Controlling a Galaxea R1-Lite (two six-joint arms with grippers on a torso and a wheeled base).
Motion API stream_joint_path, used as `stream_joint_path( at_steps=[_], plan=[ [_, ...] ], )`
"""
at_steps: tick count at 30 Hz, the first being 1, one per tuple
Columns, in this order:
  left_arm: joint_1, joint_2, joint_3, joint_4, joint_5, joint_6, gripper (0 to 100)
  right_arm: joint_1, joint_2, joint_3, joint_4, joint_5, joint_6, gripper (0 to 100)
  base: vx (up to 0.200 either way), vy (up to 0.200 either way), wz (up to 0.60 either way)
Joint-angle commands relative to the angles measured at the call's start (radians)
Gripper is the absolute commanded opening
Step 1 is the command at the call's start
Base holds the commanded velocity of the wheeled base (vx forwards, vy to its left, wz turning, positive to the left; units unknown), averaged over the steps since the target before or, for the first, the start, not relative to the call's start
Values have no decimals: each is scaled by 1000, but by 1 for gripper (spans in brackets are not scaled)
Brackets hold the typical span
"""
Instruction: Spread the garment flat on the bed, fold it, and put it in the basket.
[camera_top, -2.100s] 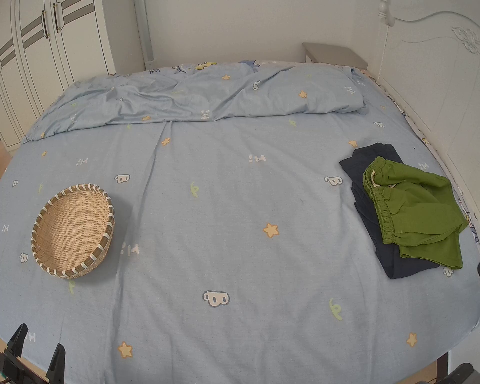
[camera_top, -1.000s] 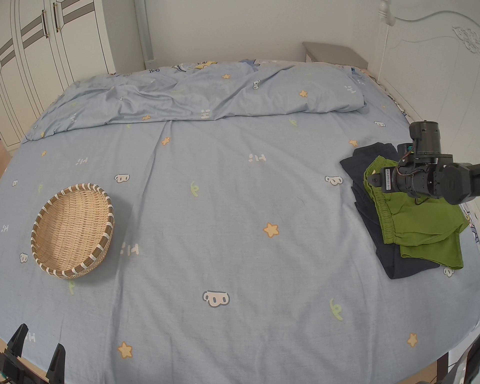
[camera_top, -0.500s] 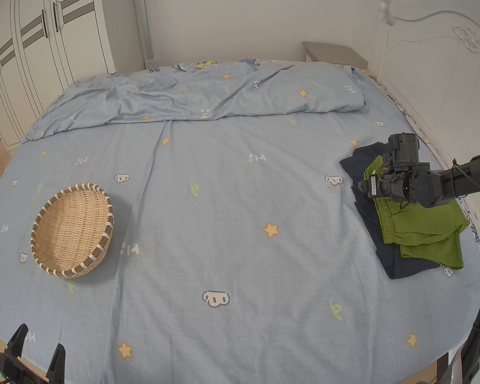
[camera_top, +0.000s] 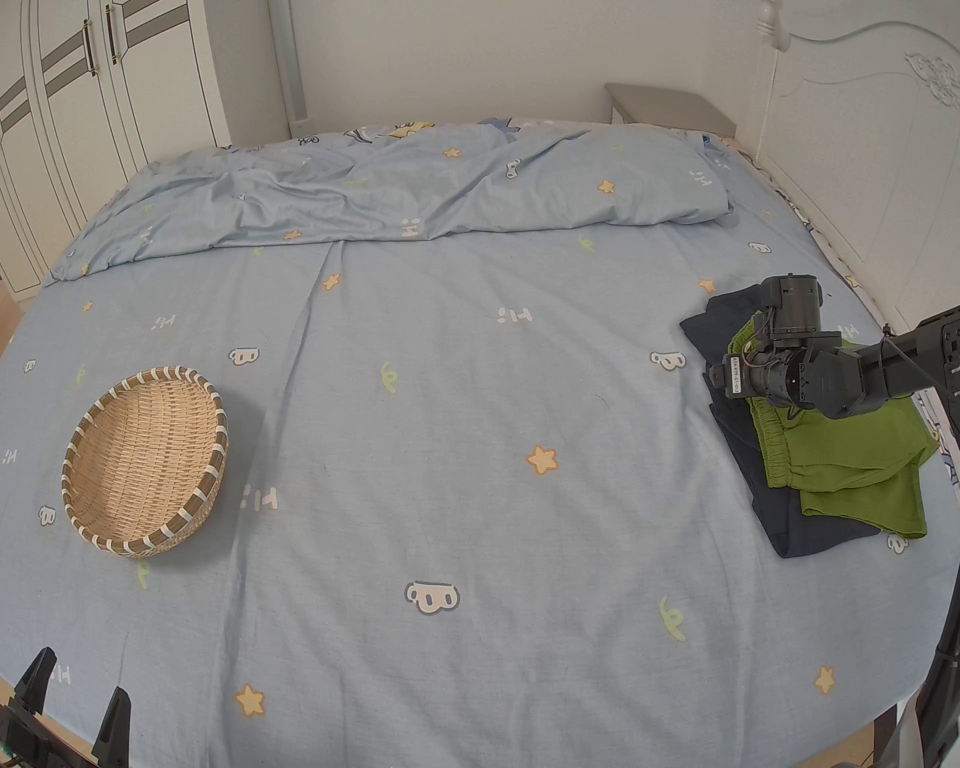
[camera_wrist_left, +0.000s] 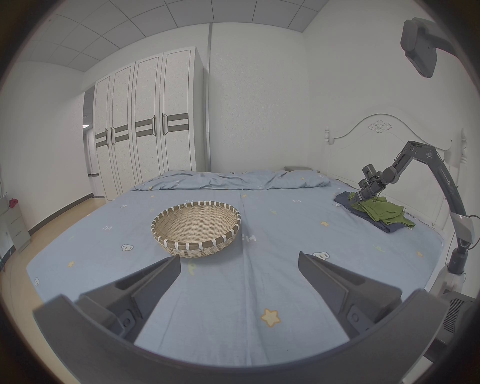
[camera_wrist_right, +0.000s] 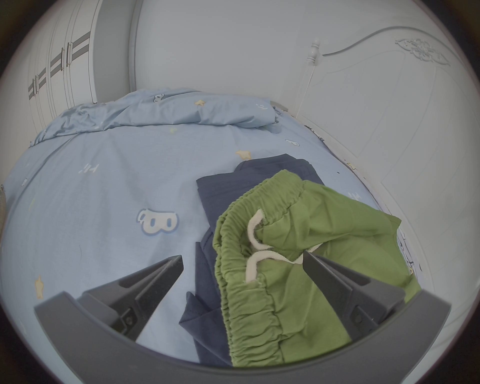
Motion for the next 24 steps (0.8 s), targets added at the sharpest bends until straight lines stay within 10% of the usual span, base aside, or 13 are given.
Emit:
stream_joint_path(
  at_steps=[1,4,5,24],
  plan=[
    [0,-16,15,0,0,0,100,5,19,-13,2,-2,1,100,0,0,0],
    [0,-16,15,0,0,0,100,5,36,-19,2,-20,-1,100,0,0,0],
    [1,-16,15,0,0,0,100,5,36,-21,2,-20,-1,0,0,0,0],
    [1,-16,15,0,0,0,100,9,-13,-110,166,-10,33,0,0,0,0]
  ],
)
